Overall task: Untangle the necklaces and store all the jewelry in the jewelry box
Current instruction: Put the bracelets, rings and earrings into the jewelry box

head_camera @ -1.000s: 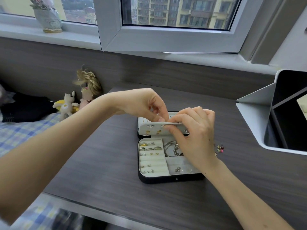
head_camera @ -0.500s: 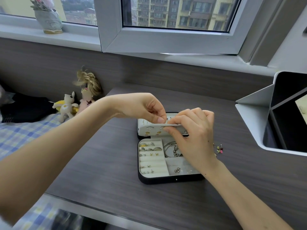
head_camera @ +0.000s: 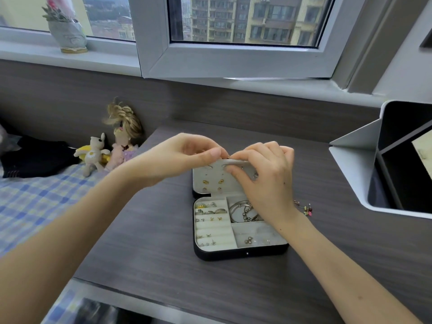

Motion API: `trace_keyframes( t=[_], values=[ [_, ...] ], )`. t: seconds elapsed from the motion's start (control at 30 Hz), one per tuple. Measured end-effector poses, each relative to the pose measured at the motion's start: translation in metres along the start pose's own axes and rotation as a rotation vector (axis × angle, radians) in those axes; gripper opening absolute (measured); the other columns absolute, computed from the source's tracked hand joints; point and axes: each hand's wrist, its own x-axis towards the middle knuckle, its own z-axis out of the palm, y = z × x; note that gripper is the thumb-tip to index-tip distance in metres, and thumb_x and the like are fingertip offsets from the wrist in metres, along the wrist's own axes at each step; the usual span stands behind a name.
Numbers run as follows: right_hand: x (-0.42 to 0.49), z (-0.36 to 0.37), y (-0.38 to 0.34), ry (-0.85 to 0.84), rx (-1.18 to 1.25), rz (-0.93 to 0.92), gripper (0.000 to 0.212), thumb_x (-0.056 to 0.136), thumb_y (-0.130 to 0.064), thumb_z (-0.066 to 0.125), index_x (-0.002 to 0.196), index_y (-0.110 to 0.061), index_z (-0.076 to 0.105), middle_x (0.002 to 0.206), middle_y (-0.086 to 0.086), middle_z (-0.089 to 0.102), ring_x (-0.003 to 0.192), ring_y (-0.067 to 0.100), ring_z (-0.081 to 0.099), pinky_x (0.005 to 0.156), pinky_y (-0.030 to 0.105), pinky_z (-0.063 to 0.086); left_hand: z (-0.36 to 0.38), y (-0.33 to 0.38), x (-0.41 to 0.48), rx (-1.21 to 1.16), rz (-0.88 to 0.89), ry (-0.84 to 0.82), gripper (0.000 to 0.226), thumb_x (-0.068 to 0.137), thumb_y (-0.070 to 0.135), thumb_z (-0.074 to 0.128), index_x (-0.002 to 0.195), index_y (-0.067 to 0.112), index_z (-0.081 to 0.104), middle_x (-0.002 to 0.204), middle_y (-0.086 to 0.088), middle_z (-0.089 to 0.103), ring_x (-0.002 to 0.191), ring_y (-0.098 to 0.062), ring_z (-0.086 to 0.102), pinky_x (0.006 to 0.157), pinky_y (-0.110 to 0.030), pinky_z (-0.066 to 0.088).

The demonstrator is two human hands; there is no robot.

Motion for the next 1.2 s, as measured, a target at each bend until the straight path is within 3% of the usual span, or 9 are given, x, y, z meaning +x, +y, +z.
trace_keyframes(
  t=[0.2, 0.33, 0.43, 0.6, 0.7, 0.8, 0.9, 1.0, 1.2],
  values=[
    [0.013, -0.014, 0.009, -0.052, -0.002, 0.044, 0.028, 0.085, -0.044, 0.059, 0.098, -0.023, 0.071, 0.100, -0.011, 0.067, 0.096, 0.012, 0.057, 0.087, 0.034, 0.027, 0.015, -0.021, 0.001, 0.067, 0.105, 0.347, 0.011, 0.081, 0.019, 0.071, 0.092, 0.023, 0.070, 0.087, 0.006, 0.071, 0.083, -0.005, 0.064, 0.076, -0.024, 0.053],
    [0.005, -0.053, 0.046, -0.093, -0.113, 0.147, 0.018, 0.086, -0.035, 0.059, 0.086, -0.025, 0.074, 0.090, -0.010, 0.068, 0.090, 0.015, 0.056, 0.081, 0.033, 0.026, 0.014, -0.033, 0.010, 0.005, 0.048, 0.463, 0.012, 0.082, 0.019, 0.070, 0.094, 0.020, 0.068, 0.093, 0.003, 0.071, 0.088, -0.014, 0.066, 0.076, -0.031, 0.058],
    [-0.015, -0.071, 0.069, -0.371, -0.224, 0.233, 0.011, 0.083, -0.032, 0.065, 0.077, -0.029, 0.074, 0.083, -0.010, 0.069, 0.081, 0.019, 0.056, 0.076, 0.033, 0.023, 0.017, -0.040, 0.015, -0.039, 0.051, 0.514, 0.013, 0.084, 0.016, 0.069, 0.093, 0.025, 0.066, 0.094, 0.007, 0.070, 0.086, -0.009, 0.066, 0.075, -0.026, 0.057],
    [-0.039, -0.077, 0.069, -0.750, -0.323, 0.185, 0.016, 0.087, -0.040, 0.061, 0.100, -0.038, 0.071, 0.098, -0.016, 0.064, 0.097, 0.014, 0.050, 0.076, 0.027, 0.015, 0.023, -0.050, 0.022, -0.121, 0.041, 0.611, 0.021, 0.085, 0.010, 0.067, 0.102, 0.023, 0.064, 0.097, 0.009, 0.067, 0.083, -0.002, 0.062, 0.072, -0.018, 0.053],
    [-0.044, -0.071, 0.069, -0.754, -0.346, 0.146, 0.020, 0.085, -0.041, 0.064, 0.105, -0.039, 0.070, 0.099, -0.014, 0.064, 0.098, 0.016, 0.050, 0.074, 0.028, 0.014, 0.028, -0.054, 0.021, -0.152, 0.029, 0.604, 0.028, 0.087, 0.009, 0.065, 0.112, 0.020, 0.061, 0.100, 0.009, 0.066, 0.088, -0.003, 0.062, 0.074, -0.017, 0.053],
    [-0.049, -0.065, 0.073, -0.721, -0.351, 0.101, 0.014, 0.071, -0.030, 0.080, 0.084, -0.035, 0.075, 0.080, -0.010, 0.066, 0.080, 0.022, 0.056, 0.069, 0.030, 0.011, 0.030, -0.052, 0.019, -0.145, 0.036, 0.559, 0.030, 0.088, 0.008, 0.063, 0.115, 0.022, 0.060, 0.104, 0.009, 0.066, 0.095, -0.004, 0.061, 0.076, -0.018, 0.052],
    [-0.052, -0.063, 0.077, -0.681, -0.363, 0.114, 0.024, 0.053, -0.021, 0.090, 0.065, -0.032, 0.073, 0.063, -0.012, 0.063, 0.063, 0.021, 0.056, 0.067, 0.033, 0.025, 0.030, -0.049, 0.018, -0.141, 0.012, 0.530, 0.027, 0.088, 0.010, 0.063, 0.112, 0.023, 0.062, 0.109, 0.008, 0.066, 0.103, -0.012, 0.060, 0.083, -0.027, 0.052],
    [-0.051, -0.066, 0.077, -0.599, -0.337, 0.151, 0.025, 0.055, -0.012, 0.088, 0.062, -0.027, 0.070, 0.062, -0.011, 0.065, 0.062, 0.021, 0.057, 0.066, 0.033, 0.029, 0.030, -0.047, 0.019, -0.133, -0.014, 0.529, 0.022, 0.088, 0.011, 0.063, 0.106, 0.024, 0.064, 0.111, 0.006, 0.065, 0.105, -0.014, 0.060, 0.085, -0.030, 0.052],
    [-0.025, -0.076, 0.057, -0.428, 0.192, 0.626, 0.009, 0.081, -0.010, 0.071, 0.082, -0.019, 0.071, 0.075, -0.016, 0.067, 0.073, -0.002, 0.061, 0.070, 0.009, 0.041, 0.031, -0.046, 0.016, -0.102, -0.036, 0.501, 0.010, 0.082, 0.021, 0.072, 0.091, 0.025, 0.072, 0.115, 0.004, 0.063, 0.109, -0.015, 0.056, 0.093, -0.040, 0.049]
  ],
)
